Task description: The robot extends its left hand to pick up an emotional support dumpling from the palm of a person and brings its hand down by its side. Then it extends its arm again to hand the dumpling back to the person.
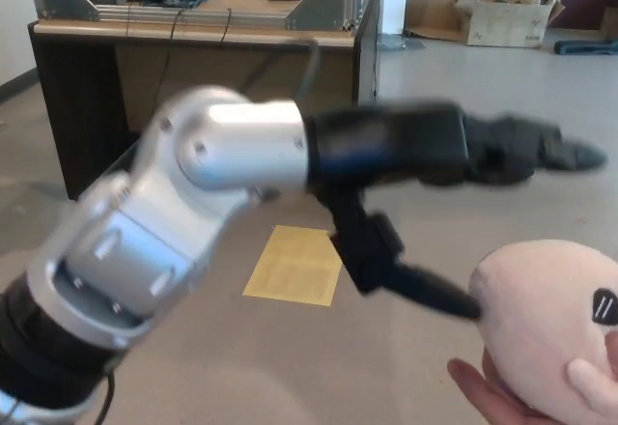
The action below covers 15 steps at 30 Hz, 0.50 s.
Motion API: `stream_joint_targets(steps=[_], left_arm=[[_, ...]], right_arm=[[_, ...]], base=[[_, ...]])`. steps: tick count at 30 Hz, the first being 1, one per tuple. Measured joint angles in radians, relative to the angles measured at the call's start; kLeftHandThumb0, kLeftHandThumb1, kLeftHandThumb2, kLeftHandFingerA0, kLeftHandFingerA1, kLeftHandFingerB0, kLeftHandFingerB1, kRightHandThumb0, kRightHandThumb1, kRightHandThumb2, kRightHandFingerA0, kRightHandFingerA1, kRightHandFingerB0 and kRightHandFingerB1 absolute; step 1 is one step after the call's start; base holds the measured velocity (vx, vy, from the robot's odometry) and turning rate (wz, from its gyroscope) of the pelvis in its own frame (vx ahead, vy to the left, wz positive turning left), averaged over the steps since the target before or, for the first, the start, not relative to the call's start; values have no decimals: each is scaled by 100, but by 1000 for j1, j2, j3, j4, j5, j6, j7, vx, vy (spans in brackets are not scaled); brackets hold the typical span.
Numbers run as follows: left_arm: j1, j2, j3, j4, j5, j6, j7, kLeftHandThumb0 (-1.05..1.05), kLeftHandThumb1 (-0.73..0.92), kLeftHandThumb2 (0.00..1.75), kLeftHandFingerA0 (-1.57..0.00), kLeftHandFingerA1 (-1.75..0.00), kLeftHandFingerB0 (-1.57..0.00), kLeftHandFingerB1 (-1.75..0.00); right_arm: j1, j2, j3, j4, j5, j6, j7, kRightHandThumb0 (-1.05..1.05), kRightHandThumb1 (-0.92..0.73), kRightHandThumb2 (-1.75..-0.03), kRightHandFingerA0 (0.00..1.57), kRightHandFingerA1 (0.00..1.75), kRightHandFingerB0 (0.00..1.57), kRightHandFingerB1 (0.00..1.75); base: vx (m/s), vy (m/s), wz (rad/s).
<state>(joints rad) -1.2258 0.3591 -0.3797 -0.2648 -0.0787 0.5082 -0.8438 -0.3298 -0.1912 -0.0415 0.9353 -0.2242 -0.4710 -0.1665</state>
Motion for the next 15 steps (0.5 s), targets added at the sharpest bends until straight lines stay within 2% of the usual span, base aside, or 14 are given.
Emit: stream_joint_targets(steps=[1,2,4,5,6,9,10,15], left_arm=[[-5,1,8,3,-3,0,-2,-73,39,84,0,-4,0,-1],[-12,1,18,7,-7,0,-6,-76,40,85,0,-2,0,0],[-23,5,35,9,-15,0,-17,-75,41,84,0,-1,0,0],[-26,7,38,9,-16,1,-21,-88,47,58,0,-2,0,0],[-31,13,42,8,-21,7,-28,-85,45,58,0,0,0,0],[-42,30,66,11,-33,19,-44,-85,45,58,0,0,0,0],[-45,34,74,12,-39,22,-49,-75,43,54,0,0,0,0],[-49,81,190,34,-82,35,-67,-80,43,56,0,0,0,0]], right_arm=[[0,3,-9,0,10,2,12,-33,-59,-59,79,55,42,35],[0,7,-21,0,26,5,31,-45,-48,-73,73,61,37,44],[1,19,-46,-3,63,16,75,-45,-48,-74,73,61,36,44],[1,21,-50,-4,72,20,87,-40,-58,-57,79,52,40,33],[1,24,-54,-6,85,25,106,-48,-55,-57,77,51,39,33],[1,25,-60,-11,108,36,139,-48,-55,-57,77,51,39,33],[1,26,-61,-13,115,40,149,-32,-60,-58,71,48,42,34],[1,28,-66,-35,132,53,170,-31,-60,-58,70,47,43,34]], base=[[0,0,0],[0,0,0],[0,0,0],[0,0,0],[0,0,0],[0,0,0],[0,0,0],[0,0,0]])
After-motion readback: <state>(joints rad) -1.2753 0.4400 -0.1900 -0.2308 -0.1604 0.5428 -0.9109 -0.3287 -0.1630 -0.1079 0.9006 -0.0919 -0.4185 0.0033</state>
